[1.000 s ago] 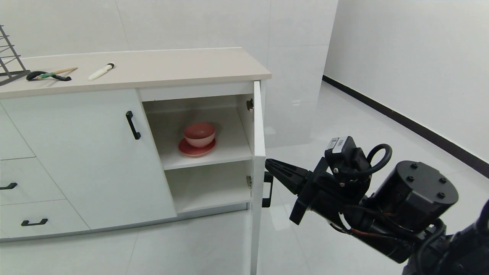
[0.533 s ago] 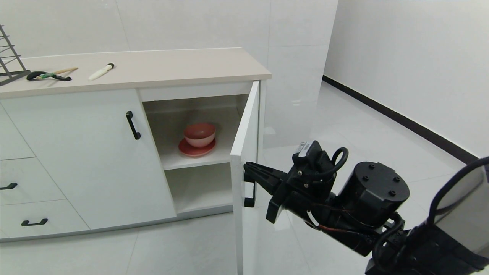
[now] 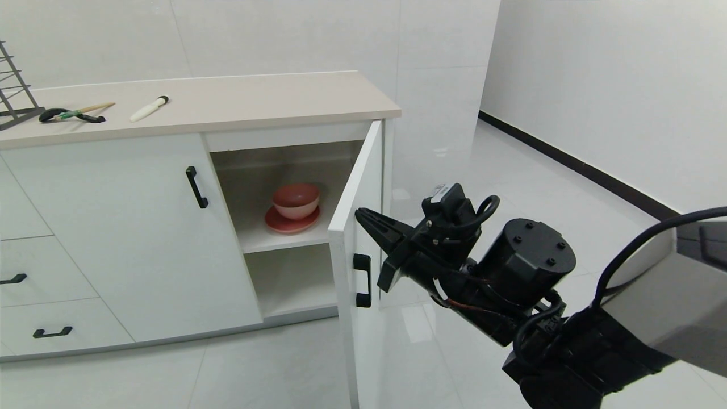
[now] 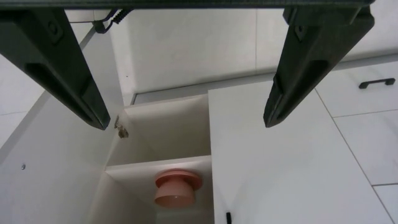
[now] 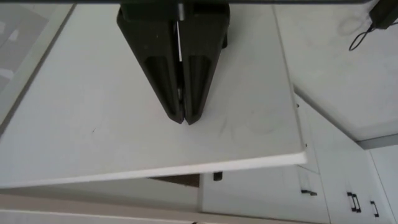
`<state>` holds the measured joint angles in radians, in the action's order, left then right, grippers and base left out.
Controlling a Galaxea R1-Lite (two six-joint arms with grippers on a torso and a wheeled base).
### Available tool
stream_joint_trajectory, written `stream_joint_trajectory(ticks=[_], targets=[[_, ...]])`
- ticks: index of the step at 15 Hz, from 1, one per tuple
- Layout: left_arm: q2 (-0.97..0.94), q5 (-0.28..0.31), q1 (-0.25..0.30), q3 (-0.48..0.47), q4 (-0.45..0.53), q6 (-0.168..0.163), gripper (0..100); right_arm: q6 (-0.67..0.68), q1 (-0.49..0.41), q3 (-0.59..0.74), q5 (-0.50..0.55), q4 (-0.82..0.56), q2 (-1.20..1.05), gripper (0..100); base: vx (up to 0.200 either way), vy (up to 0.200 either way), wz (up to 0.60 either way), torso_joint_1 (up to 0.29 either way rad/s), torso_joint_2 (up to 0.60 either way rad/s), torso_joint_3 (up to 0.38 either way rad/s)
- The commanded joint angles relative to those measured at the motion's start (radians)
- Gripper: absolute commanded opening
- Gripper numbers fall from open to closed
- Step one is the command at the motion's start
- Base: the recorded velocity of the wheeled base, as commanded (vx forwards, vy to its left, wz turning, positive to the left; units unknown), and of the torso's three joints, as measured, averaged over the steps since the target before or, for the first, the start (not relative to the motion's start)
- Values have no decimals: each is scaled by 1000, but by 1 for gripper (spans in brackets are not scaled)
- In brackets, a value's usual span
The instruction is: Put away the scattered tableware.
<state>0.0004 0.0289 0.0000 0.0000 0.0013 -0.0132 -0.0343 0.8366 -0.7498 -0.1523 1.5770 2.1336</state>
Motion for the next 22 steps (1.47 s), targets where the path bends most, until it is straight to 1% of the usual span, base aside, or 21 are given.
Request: stream_joint_trajectory(ticks=[1, 2, 5, 6, 8, 11, 16, 18, 21, 22], targets=[[0, 5, 0, 0, 0, 2, 100, -1, -8, 10, -10, -6, 6, 0, 0, 0, 0, 0, 0, 0], [0, 6, 0, 0, 0, 9, 100, -3, -33, 35, -10, -6, -14, 0, 0, 0, 0, 0, 0, 0], [1, 11, 0, 0, 0, 7, 100, -6, -74, 102, -10, -6, -29, 0, 0, 0, 0, 0, 0, 0], [0, 12, -2, 0, 0, 2, 100, -4, -83, 107, -10, -6, -27, 0, -200, 0, 0, 2, 2, 2], [0, 11, 0, 0, 0, 7, 100, -4, -106, 84, -13, -6, -20, 0, -200, 0, 0, 7, 5, 0], [0, 11, -2, 0, 0, 9, 100, -4, -109, 69, -13, -6, -1, 0, 0, 0, 0, 0, 0, 0], [0, 11, -2, 0, 0, 10, 100, -3, -146, 7, -13, -6, 37, 0, 0, 0, 0, 0, 0, 0], [1, 11, -2, 0, 0, 10, 100, -3, -142, 0, -15, -6, 46, 0, 0, 0, 0, 0, 0, 0], [1, 11, -2, 0, 0, 10, 100, -1, -105, -42, -13, -6, 81, 0, 0, 0, 0, 0, 0, 0], [1, 11, -2, 0, 0, 12, 100, -1, -82, -83, -13, -6, 112, 0, 0, 0, 0, 0, 0, 0]])
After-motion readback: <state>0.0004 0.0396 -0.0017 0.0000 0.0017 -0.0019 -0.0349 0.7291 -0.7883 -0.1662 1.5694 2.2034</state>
